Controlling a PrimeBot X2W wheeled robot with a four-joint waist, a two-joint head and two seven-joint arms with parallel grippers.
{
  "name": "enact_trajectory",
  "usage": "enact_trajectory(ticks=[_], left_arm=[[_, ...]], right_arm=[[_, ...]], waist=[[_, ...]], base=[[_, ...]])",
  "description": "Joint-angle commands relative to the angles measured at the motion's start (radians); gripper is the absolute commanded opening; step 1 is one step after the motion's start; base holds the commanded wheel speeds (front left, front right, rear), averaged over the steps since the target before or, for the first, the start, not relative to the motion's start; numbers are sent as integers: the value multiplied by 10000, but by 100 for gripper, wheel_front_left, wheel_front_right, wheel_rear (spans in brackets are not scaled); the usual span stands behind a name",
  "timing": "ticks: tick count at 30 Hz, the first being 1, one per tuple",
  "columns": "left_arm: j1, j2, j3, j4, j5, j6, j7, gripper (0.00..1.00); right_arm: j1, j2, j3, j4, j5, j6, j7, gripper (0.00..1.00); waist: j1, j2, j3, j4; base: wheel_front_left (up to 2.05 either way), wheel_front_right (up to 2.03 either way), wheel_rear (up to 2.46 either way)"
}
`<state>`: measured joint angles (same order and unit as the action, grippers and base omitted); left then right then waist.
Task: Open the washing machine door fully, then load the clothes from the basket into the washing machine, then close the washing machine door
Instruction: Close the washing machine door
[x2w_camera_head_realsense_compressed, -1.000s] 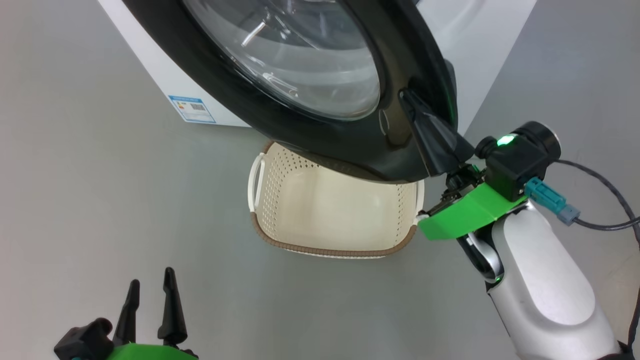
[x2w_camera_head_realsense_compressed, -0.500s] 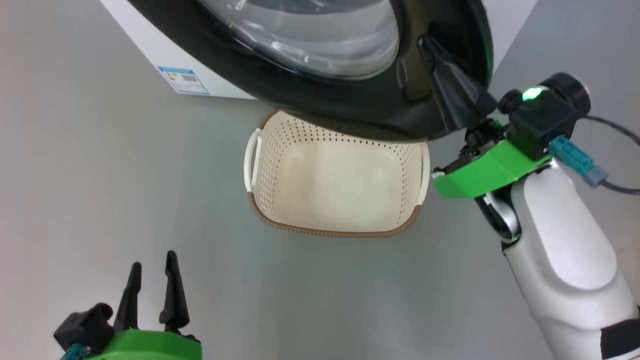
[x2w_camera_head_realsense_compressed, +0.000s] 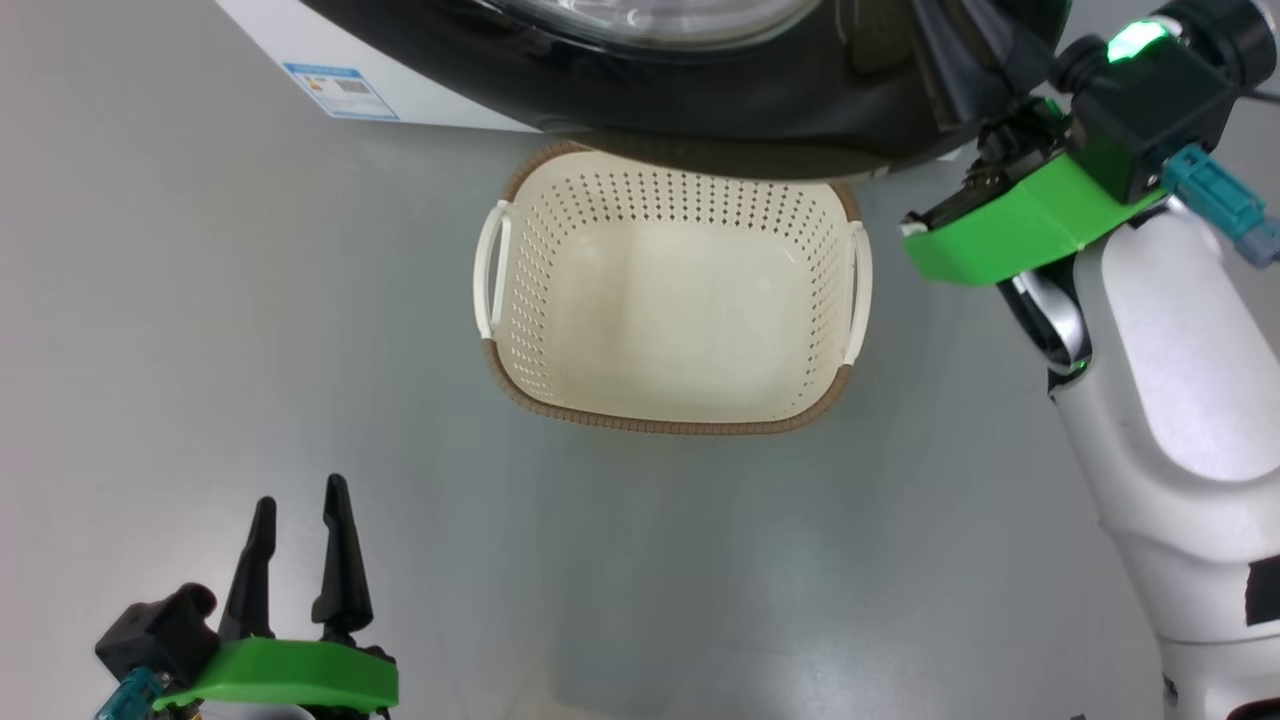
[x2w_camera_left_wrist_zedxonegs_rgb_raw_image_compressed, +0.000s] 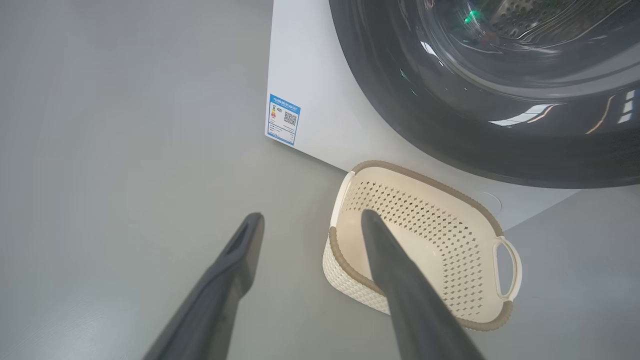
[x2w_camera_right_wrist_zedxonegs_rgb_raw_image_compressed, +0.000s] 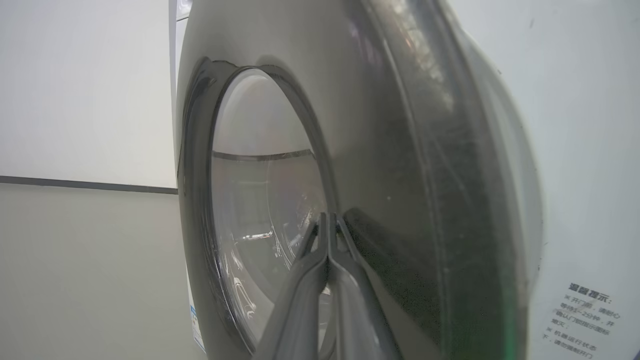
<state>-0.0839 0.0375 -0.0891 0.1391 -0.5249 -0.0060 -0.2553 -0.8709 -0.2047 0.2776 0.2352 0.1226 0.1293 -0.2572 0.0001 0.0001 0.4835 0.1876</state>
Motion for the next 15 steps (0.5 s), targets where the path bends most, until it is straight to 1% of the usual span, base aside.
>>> enact_trajectory(ticks=[1,9,15], left_arm=[[-61,127,353,-228,46,-35,-65,100],[-37,127,339,-252,157,-94,-65,100],[-1,127,253,-304,196,-148,-65,100]], right_arm=[[-210,79,73,-206,-40,14,-46,0],[-922,-165,164,60,-106,14,-46,0],[-1355,-342,246,412,-177,14,-46,0]], waist=[[-1,-1,115,-85],[-1,-1,325,-283],[-1,-1,417,-187]], base=[[0,0,0],[0,0,0],[0,0,0]])
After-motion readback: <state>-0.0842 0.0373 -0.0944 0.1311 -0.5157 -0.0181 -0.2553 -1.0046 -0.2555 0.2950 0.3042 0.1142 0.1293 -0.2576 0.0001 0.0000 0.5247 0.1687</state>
